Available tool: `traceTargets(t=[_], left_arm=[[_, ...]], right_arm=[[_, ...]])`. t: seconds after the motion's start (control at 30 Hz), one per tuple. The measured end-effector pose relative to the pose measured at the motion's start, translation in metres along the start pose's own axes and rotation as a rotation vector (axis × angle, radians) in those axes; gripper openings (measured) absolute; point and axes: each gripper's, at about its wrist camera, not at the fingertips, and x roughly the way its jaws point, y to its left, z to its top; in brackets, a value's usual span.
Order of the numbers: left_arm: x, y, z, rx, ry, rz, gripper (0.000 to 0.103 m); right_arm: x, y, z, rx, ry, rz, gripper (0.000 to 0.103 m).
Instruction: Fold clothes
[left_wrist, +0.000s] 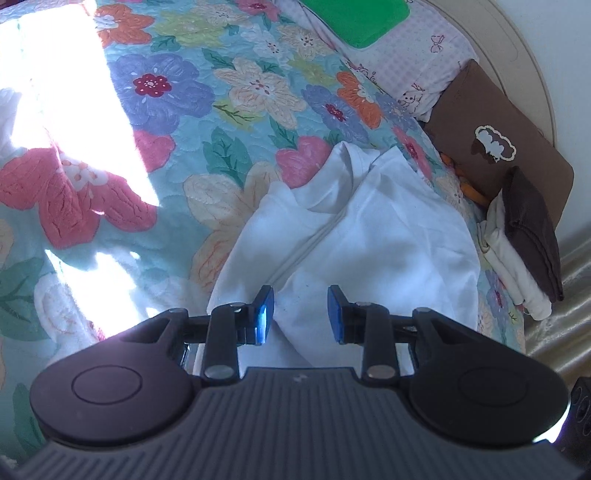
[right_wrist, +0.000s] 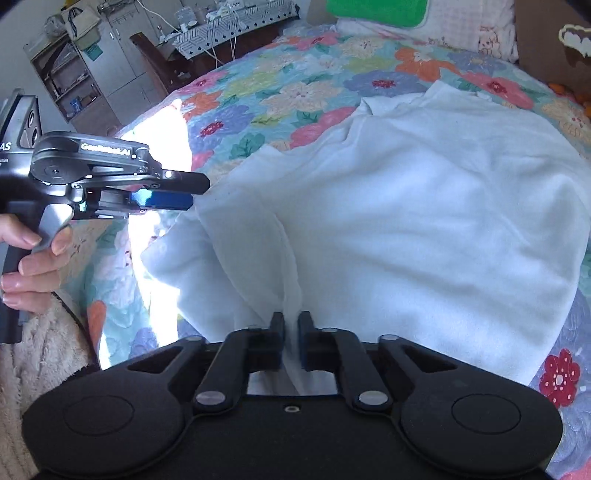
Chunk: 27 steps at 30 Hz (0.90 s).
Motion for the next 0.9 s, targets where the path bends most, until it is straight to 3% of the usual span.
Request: traceTargets(t=[0.1, 0.17, 0.2, 0.23, 0.3, 0.43, 0.57, 0.7, 0.77, 0.8, 0.9], left_arm=[[-0.006, -0.005, 0.001, -0.049, -0.022, -0.063, 0.036], [-0.008, -0.021, 0.000, 0.010, -0.028, -0.083, 0.049], [-0.008, -0.029, 0.000, 0.047, -0.020, -0.088, 0.062], [-0.007, -0.035, -0.003, 0.078, -0.003, -0.082, 0.072], [-0.002, -0.039, -0.010, 0.121, 0.034, -0.036, 0.072], [0.008, -0.032, -0.027, 0.192, 0.093, 0.135, 0.070], [-0.009, -0.034, -0.030, 0.249, 0.002, 0.258, 0.068], [-0.024, -0.033, -0.024, 0.227, -0.049, 0.283, 0.062], [-0.026, -0.037, -0.027, 0.261, -0.073, 0.353, 0.053], [-0.026, -0.046, -0.030, 0.326, -0.108, 0.451, 0.052], [-0.030, -0.061, -0.026, 0.393, -0.128, 0.450, 0.054]], right_arm=[[-0.020, 0.029, -0.004, -0.098, -0.132, -0.072, 0.008], [-0.028, 0.047, -0.010, -0.172, -0.181, -0.106, 0.008], [-0.031, 0.056, -0.013, -0.214, -0.195, -0.120, 0.008], [-0.030, 0.062, -0.016, -0.253, -0.185, -0.127, 0.009], [-0.022, 0.066, -0.021, -0.295, -0.117, -0.121, 0.009], [-0.013, 0.063, -0.028, -0.312, 0.005, -0.053, 0.010], [-0.030, 0.047, -0.028, -0.230, -0.003, 0.000, 0.018], [-0.059, 0.009, -0.028, -0.040, -0.063, -0.032, 0.041], [-0.072, -0.018, -0.032, 0.097, -0.072, -0.052, 0.043], [-0.077, -0.033, -0.034, 0.167, -0.070, -0.059, 0.045], [-0.094, -0.067, -0.038, 0.344, -0.092, -0.056, 0.046]])
